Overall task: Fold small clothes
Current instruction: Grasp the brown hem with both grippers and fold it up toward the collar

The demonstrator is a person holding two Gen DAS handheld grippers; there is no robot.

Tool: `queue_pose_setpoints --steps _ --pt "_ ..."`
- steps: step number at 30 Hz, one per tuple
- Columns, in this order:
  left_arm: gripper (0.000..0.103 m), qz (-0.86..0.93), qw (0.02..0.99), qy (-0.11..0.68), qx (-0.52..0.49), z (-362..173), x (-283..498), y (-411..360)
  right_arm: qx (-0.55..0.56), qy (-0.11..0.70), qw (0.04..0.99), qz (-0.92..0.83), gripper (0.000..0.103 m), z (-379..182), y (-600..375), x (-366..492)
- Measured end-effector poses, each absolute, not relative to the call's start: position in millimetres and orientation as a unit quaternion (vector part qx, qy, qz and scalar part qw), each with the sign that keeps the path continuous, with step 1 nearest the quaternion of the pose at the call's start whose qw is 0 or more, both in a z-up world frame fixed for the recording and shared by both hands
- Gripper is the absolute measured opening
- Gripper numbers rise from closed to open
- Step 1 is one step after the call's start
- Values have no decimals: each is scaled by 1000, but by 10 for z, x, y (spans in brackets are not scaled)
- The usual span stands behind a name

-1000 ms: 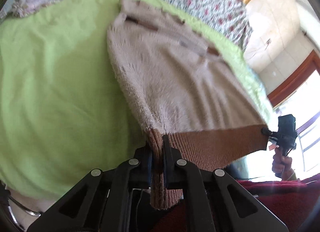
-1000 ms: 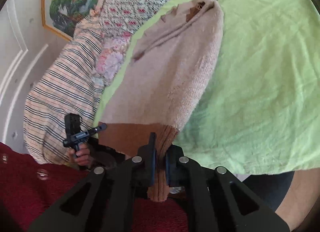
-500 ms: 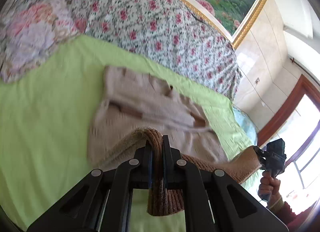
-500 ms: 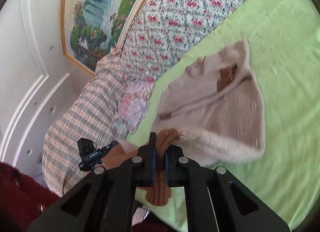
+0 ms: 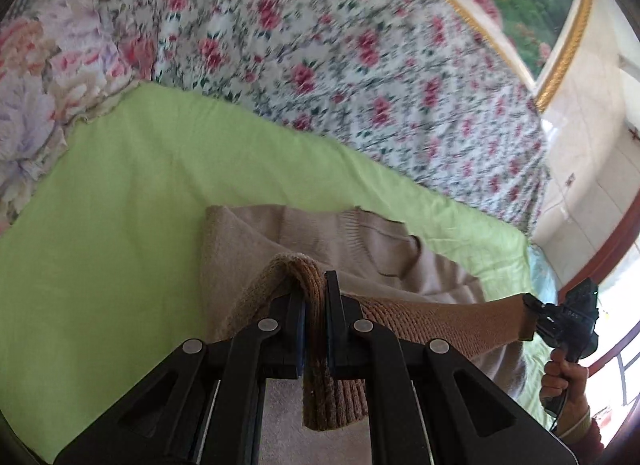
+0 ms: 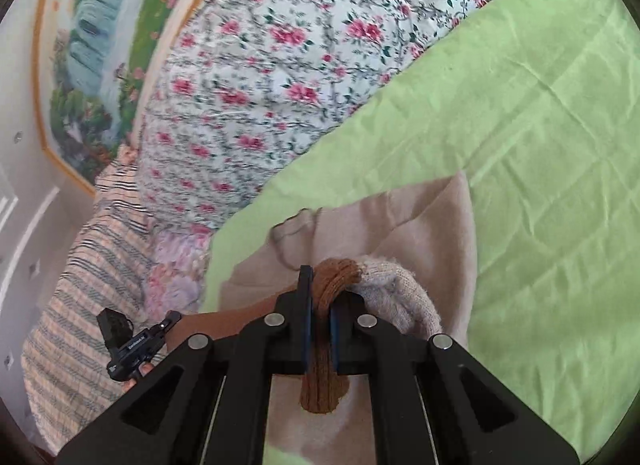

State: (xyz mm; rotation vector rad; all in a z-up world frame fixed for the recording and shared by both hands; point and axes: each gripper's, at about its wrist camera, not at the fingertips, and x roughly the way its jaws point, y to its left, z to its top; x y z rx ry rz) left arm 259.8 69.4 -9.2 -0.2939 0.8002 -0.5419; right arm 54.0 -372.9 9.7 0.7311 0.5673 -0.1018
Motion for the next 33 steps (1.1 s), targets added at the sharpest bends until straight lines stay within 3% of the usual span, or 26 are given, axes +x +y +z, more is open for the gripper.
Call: queue_pose_setpoints --steps 7,9,12,13,16,20,24,26,29,33 --pt "10 -242 853 444 -128 -667 3079 528 345 331 873 -98 10 -328 -3882 861" --pt "15 -250 845 454 -131 -719 3006 542 353 331 869 -104 14 -325 -3875 781" --pt "32 -283 841 443 -128 -622 2624 580 332 304 887 -104 24 -168 -3758 525" --pt "39 -294 839 441 -120 -585 2481 559 311 296 898 -95 24 -108 -3629 436" --pt "46 -350 823 437 -92 -538 1989 331 259 324 910 -22 24 -87 -3110 416" --pt "46 -402 794 455 -28 -622 1759 -249 139 444 883 63 24 -396 -2361 869" --pt "45 -372 798 470 58 -747 2080 -661 106 481 869 40 24 -541 -2477 1276" --pt "32 -352 805 472 78 -767 2339 -669 106 476 873 -10 24 -517 -2826 1416" --pt "25 -300 830 461 98 -745 2789 -554 159 440 878 -95 24 -426 -3415 1438" --pt "21 -247 853 459 32 -721 3261 -126 246 364 882 -169 24 -325 -3941 1133"
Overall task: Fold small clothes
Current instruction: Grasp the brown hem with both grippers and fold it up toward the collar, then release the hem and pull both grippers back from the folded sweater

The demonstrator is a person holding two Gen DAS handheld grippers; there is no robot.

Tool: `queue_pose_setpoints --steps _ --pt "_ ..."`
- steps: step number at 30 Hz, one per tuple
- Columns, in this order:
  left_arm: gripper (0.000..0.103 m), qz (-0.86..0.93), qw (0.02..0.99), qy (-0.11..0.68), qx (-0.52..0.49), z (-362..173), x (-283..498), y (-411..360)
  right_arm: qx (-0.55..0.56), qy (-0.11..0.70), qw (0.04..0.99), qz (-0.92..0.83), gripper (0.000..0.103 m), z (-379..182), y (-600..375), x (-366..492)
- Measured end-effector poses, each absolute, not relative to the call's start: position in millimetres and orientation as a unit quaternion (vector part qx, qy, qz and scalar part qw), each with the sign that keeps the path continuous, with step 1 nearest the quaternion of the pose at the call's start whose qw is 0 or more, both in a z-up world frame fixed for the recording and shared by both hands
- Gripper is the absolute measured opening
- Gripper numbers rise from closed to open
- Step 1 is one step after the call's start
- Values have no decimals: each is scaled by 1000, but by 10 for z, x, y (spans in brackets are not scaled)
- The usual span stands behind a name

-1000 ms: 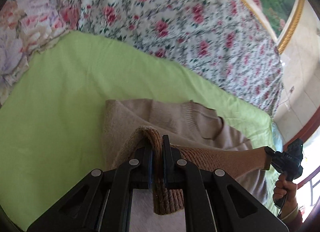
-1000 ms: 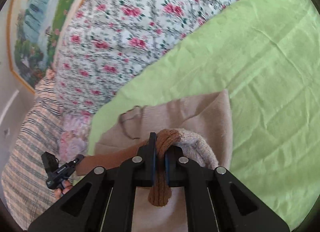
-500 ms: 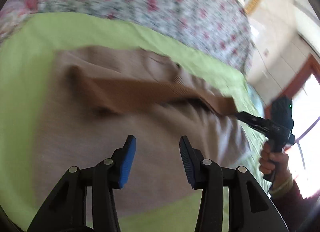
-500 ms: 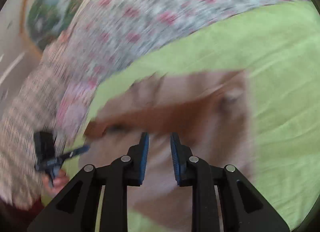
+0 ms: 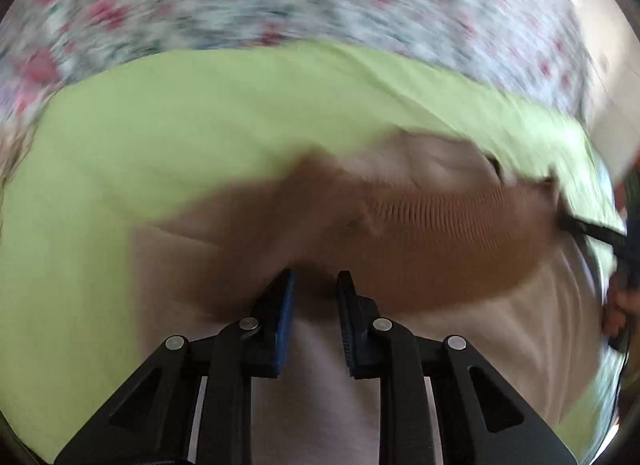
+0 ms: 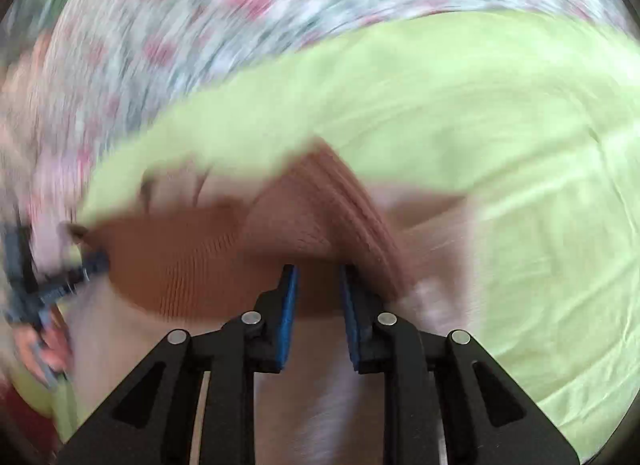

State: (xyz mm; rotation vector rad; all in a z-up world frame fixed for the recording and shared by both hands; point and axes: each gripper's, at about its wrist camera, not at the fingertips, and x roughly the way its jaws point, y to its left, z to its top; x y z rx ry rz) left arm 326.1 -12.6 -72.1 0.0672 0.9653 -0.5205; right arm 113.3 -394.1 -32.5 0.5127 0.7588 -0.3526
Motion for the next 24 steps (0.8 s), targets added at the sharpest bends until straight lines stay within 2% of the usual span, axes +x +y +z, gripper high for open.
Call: queue_pose_setpoints --steps 4,7,11,16,19,22,24 --pt "22 -229 862 450 -48 -692 3264 254 265 348 883 -169 24 -292 -3954 846" --pt "29 -214 865 445 -86 -648 3021 432 260 348 887 -156 26 -234 -3789 672" --pt "32 -208 869 438 -101 -556 2533 559 248 345 895 -136 38 -166 -3381 534" --pt "40 -232 862 435 -119 -532 1708 569 251 341 900 -107 40 -181 -2939 208" --pt "40 -236 857 442 -118 -597 1265 610 261 345 897 -95 42 -253 -2728 14" --pt "49 -234 849 457 -127 -689 925 626 263 355 893 -86 43 -323 -2561 -103" --pt "51 -237 839 468 -143 -765 746 678 264 360 891 -78 43 -362 -2463 -171"
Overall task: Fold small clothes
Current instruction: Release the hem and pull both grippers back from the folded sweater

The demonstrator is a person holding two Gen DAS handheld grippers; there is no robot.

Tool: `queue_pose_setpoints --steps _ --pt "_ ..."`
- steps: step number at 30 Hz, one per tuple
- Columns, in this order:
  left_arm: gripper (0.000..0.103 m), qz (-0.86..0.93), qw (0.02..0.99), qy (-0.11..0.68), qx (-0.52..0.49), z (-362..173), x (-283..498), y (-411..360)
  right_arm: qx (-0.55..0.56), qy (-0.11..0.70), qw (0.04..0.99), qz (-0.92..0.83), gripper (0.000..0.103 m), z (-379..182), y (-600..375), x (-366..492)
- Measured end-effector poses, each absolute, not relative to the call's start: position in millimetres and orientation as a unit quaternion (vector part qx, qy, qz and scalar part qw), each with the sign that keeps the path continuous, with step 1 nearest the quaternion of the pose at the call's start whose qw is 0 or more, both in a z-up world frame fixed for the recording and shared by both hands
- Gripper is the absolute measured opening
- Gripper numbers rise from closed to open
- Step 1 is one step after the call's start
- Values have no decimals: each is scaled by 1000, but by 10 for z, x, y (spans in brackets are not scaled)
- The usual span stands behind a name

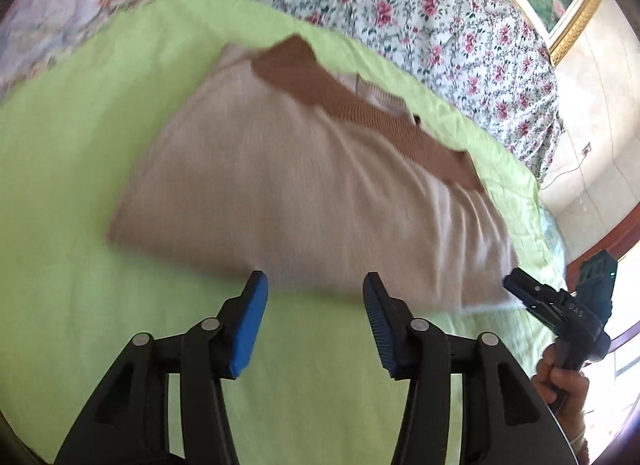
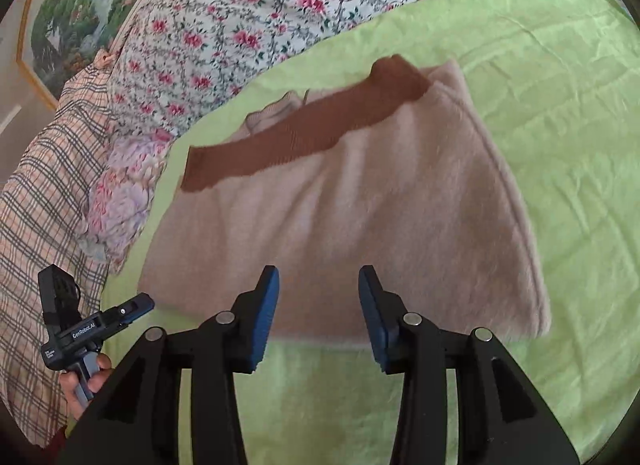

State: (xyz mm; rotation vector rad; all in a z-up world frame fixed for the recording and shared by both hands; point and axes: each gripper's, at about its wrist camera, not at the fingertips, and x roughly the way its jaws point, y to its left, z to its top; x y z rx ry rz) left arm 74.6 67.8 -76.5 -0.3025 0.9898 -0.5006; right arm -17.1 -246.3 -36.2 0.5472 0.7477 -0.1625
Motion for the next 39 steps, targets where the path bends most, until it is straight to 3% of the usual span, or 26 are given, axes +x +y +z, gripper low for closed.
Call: queue_pose_setpoints --steps 6,11,26,28,31,39 --pt "51 -235 826 485 -166 -915 489 704 261 365 891 -65 48 -396 -2271 -305" --pt "59 -230 822 486 -188 -945 510 720 254 367 893 -59 49 -385 -2200 -351" --pt "61 -163 820 440 -328 -1110 1482 1076 257 356 897 -51 52 -298 -2316 -171" --pt "55 -153 828 436 -317 -1081 1561 1055 259 353 898 -50 52 -279 -2387 -92" --pt "14 -155 838 429 -300 -1021 1662 981 258 351 899 -50 52 -269 -2517 66" --pt "10 -233 880 364 -196 -253 1407 256 327 362 873 14 52 -248 -2992 524"
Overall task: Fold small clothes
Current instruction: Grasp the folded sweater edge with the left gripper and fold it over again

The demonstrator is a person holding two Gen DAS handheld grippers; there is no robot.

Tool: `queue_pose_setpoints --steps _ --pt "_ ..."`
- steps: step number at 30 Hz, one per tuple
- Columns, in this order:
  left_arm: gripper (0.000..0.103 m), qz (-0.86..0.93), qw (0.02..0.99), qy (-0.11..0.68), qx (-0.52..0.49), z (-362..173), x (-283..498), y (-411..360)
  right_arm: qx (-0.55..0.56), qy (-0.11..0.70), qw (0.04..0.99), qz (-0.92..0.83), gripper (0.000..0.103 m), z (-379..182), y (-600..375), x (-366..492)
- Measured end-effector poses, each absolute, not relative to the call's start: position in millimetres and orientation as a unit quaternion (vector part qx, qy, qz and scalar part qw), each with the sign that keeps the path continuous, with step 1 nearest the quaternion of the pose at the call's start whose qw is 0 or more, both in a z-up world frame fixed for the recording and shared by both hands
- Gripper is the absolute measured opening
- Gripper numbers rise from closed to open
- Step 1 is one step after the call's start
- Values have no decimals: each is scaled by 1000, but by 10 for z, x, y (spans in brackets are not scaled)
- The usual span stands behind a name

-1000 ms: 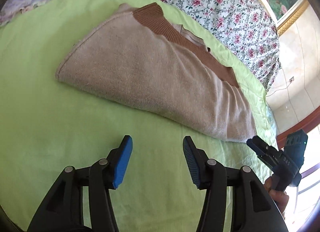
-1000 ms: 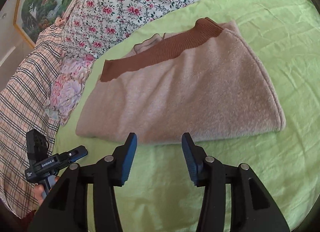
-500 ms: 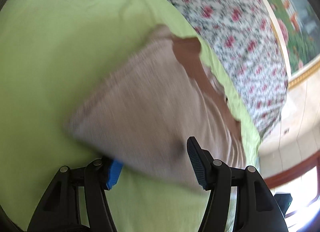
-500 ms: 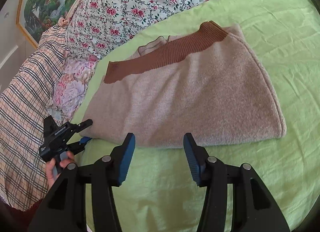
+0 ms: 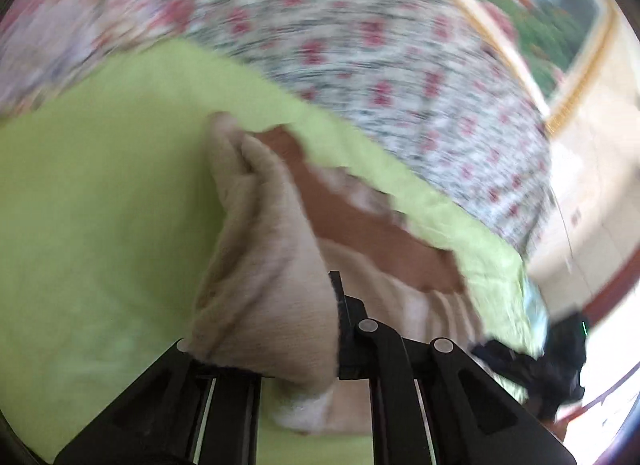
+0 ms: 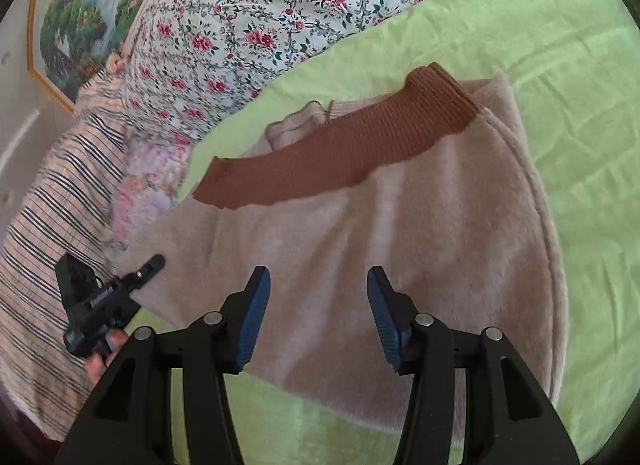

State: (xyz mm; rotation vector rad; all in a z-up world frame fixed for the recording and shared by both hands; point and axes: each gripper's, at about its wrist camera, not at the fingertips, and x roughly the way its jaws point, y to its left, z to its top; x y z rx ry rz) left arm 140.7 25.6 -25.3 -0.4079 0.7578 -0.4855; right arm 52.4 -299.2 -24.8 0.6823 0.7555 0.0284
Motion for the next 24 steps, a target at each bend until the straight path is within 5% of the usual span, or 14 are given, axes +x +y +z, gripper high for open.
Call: queue_pose_setpoints --steps 3,6,14,18,24 --pt "10 -265 883 361 -140 -135 1301 -204 367 369 852 61 55 -251 -3111 751" --pt "10 -287 879 367 -101 -192 1231 -584 385 381 834 108 74 -254 -3111 1068" --pt "10 -311 860 400 -59 -448 1157 -1031 385 438 802 129 75 -468 -2887 1998" --pt "10 -309 863 398 -47 -451 1154 -1056 375 430 814 106 23 -436 -2887 2128" --pt "10 -338 862 376 -30 -169 1042 -1347 318 386 861 90 17 66 -3045 1757"
